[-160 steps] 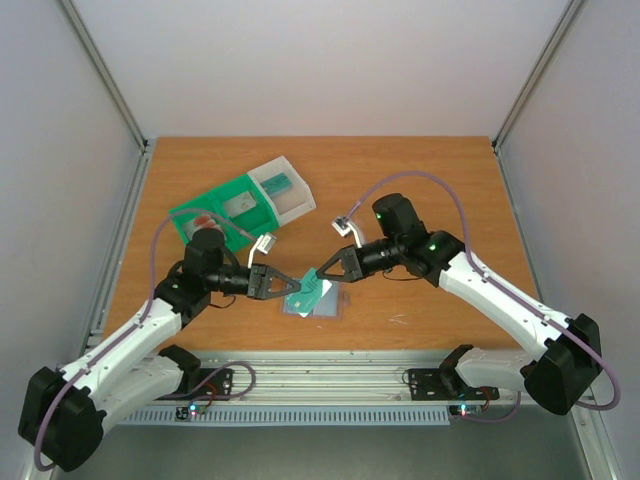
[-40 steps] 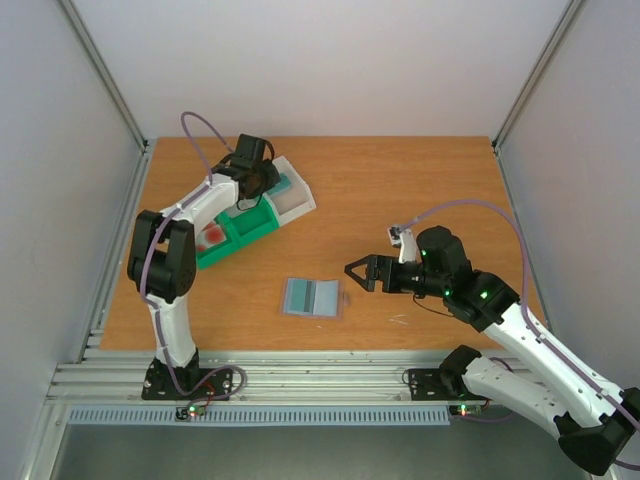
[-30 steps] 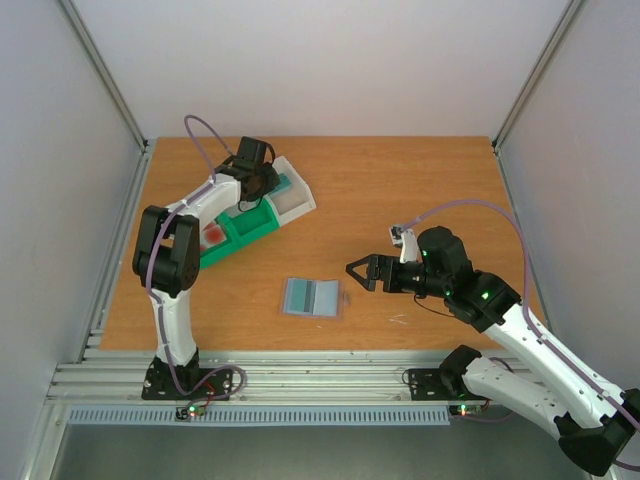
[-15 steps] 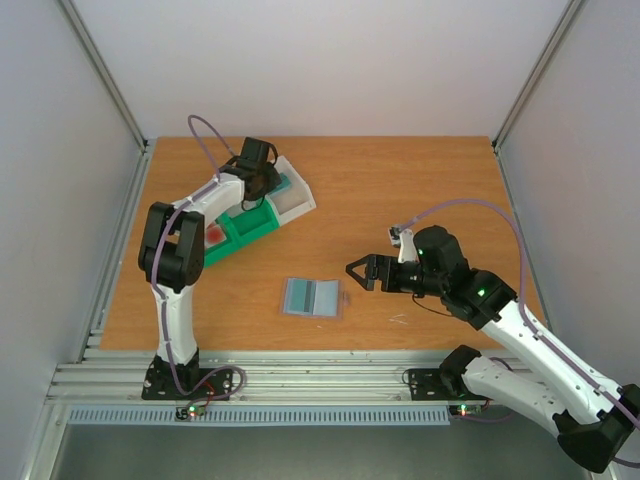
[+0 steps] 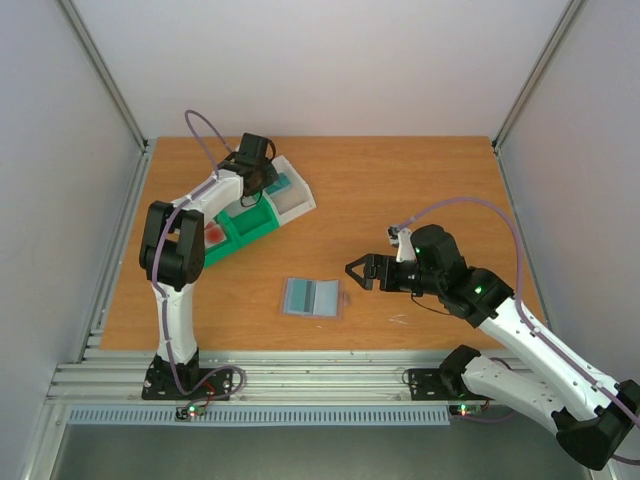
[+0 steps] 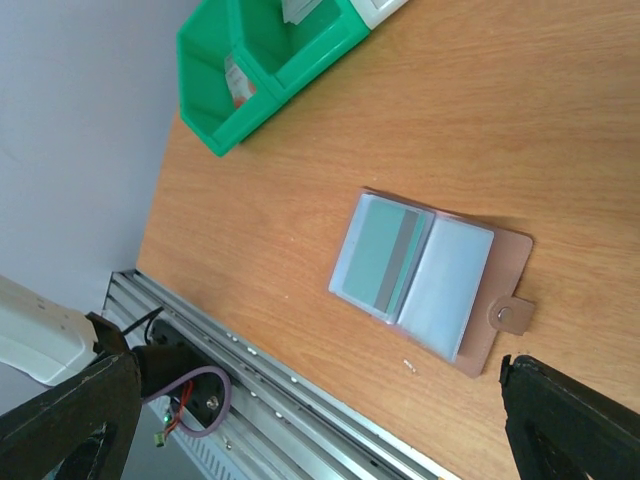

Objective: Take the credit cards out of the card holder

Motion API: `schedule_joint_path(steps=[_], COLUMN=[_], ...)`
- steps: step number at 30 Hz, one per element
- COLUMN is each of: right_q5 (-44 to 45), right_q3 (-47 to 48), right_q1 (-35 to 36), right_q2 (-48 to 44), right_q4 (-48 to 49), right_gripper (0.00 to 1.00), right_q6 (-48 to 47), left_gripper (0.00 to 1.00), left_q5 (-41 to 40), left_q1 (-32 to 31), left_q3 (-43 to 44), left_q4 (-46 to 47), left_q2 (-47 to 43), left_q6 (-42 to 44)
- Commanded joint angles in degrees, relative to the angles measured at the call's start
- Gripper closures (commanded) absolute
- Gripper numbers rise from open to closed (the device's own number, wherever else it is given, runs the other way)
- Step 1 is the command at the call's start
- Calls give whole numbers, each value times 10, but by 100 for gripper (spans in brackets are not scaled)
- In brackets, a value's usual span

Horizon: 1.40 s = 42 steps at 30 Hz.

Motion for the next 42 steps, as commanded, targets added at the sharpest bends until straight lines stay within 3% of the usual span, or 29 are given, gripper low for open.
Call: schedule_joint_path(steps=[1,12,24,38,42], right_q5=[10,15,23,64,47], right_q3=[25,31,34,36,34], right_q1=[-2,-2,-2,-2,-2], right_q2=[0,-6,-27,-20,-9], right_q4=[-5,-20,-36,-84,-83], right_gripper=[1,2,1,2,1], right_q6=[-14,-18,-35,2,5], left_gripper=[87,83,72,37,32], left_q5=[-17,-23,-47,42,88], left_q1=[2,2,2,2,2], left_q3=[19,49,72,27,-19], left_q4=[3,-17,-43,-94,-115], left_q2=[12,31,34,-74,-130], left_q6=[7,18,42,86,105])
